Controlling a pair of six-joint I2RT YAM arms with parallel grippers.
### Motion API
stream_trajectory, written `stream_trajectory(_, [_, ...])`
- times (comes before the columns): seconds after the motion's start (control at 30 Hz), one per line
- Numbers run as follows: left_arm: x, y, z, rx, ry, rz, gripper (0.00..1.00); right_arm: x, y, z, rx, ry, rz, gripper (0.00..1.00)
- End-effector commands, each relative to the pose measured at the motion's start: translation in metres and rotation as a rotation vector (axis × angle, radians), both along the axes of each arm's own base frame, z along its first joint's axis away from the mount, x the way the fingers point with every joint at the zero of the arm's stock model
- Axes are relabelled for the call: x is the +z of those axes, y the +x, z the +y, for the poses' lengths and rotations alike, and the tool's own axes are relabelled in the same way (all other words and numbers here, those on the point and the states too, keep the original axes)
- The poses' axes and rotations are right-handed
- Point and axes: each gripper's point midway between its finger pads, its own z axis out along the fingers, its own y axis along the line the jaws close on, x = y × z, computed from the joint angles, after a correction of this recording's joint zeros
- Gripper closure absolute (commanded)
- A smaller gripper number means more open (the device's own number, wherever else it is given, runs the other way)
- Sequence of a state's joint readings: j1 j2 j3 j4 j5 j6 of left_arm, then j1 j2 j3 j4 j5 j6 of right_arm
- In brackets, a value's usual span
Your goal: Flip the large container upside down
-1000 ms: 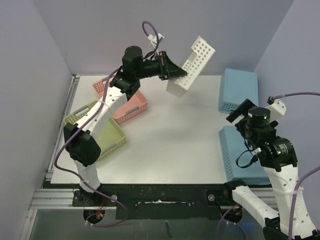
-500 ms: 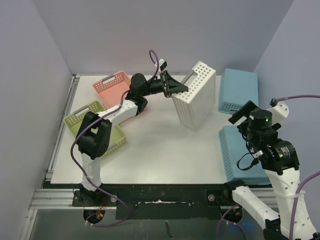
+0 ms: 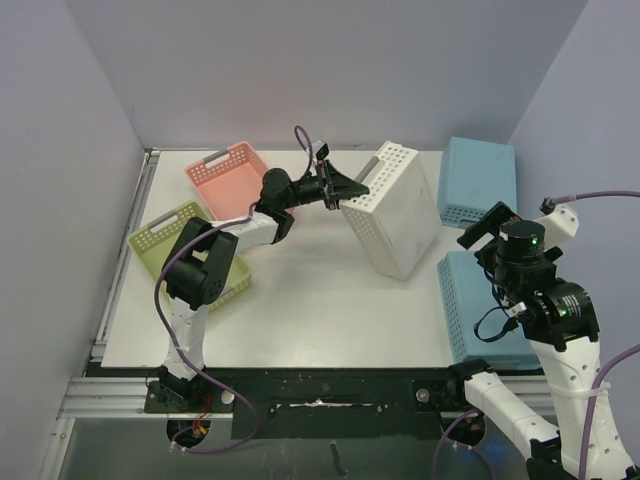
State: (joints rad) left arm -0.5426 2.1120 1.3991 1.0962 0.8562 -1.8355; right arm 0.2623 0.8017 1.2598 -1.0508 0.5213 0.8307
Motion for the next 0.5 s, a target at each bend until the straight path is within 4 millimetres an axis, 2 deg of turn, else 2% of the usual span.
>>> stream_trajectory(0.0, [-0.009, 0.004, 0.008, 0.054, 0.028, -0.064, 0.95, 0.000, 0.002, -0.006, -0.034, -0.009, -0.012, 0.11])
stream_trajectory(0.1, [-0.024, 0.014, 0.018, 0.100, 0.110, -0.050, 0.77, -0.002, 0.002, -0.005, -0.031, -0.008, -0.006, 0.11])
stream_trajectory(0.23, [-0.037, 0.036, 0.037, 0.187, 0.259, -0.112, 0.60, -0.006, 0.004, -0.003, -0.020, -0.009, 0.005, 0.11])
stream_trajectory(0.3, [-0.044, 0.047, 0.045, 0.223, 0.368, -0.152, 0.55, -0.008, 0.006, 0.000, -0.006, -0.011, 0.010, 0.11])
stream_trajectory(0.47, [-0.063, 0.065, 0.062, 0.281, 0.655, -0.259, 0.52, -0.016, 0.017, 0.012, 0.072, -0.020, 0.048, 0.11])
